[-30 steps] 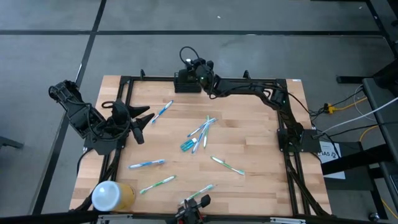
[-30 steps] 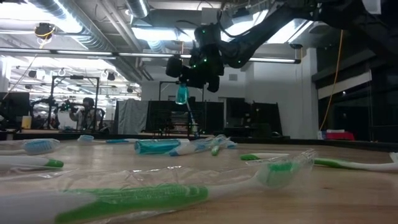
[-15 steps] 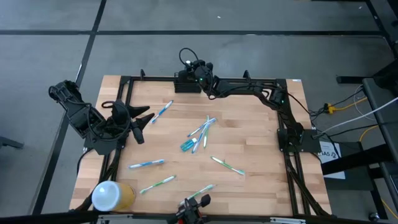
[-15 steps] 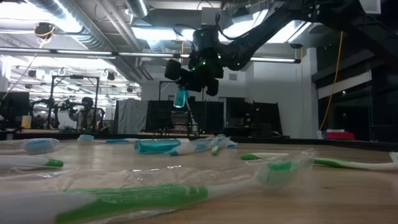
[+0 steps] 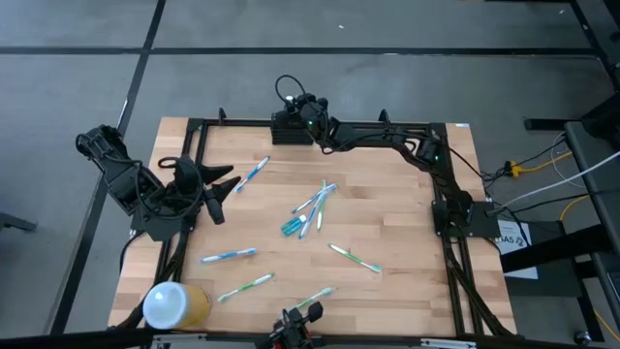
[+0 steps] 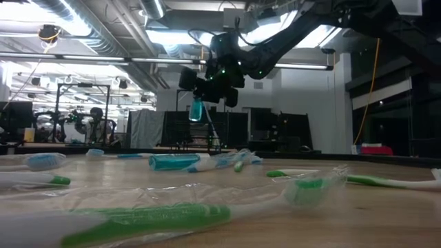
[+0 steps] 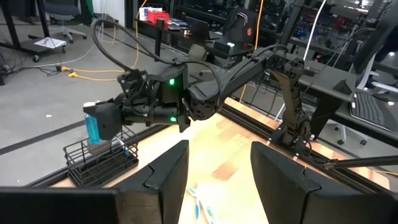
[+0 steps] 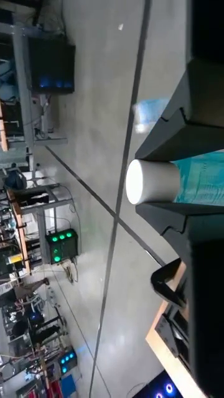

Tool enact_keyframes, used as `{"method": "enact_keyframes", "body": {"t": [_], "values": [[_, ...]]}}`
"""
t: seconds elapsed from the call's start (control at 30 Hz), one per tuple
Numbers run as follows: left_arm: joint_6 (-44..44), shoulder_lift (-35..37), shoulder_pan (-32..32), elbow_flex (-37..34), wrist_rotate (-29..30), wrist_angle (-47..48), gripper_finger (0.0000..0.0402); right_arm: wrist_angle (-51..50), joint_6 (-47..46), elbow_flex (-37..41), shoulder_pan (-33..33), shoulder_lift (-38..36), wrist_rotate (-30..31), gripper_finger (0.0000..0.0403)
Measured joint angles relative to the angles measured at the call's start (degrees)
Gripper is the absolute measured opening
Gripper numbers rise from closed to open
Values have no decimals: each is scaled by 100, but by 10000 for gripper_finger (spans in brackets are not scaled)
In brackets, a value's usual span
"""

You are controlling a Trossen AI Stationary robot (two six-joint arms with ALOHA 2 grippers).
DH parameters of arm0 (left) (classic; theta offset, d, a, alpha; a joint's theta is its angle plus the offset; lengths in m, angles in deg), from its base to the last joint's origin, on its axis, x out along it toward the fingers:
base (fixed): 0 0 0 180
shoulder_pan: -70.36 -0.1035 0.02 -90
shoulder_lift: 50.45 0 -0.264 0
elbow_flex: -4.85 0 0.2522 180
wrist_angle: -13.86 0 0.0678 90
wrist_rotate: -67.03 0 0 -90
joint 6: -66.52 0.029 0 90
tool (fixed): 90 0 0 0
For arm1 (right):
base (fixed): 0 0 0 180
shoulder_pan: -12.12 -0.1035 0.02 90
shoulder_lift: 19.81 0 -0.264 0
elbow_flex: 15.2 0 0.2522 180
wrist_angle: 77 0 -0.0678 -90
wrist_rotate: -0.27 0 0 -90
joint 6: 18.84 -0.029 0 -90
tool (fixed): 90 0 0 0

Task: Pick & Place toothbrushing station
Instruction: Put the mouthwash into the wire organizer

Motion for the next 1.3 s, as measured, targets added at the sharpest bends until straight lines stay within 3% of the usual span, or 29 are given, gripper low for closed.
{"method": "enact_keyframes", "body": {"t": [0.8, 1.3], "values": [[179, 0, 0, 0, -76, -91, 168, -109, -136, -28, -13, 34, 506, 90], [255, 0, 77, 0, -63, -96, 168, -229, -157, -26, -32, 32, 372, 90]]}}
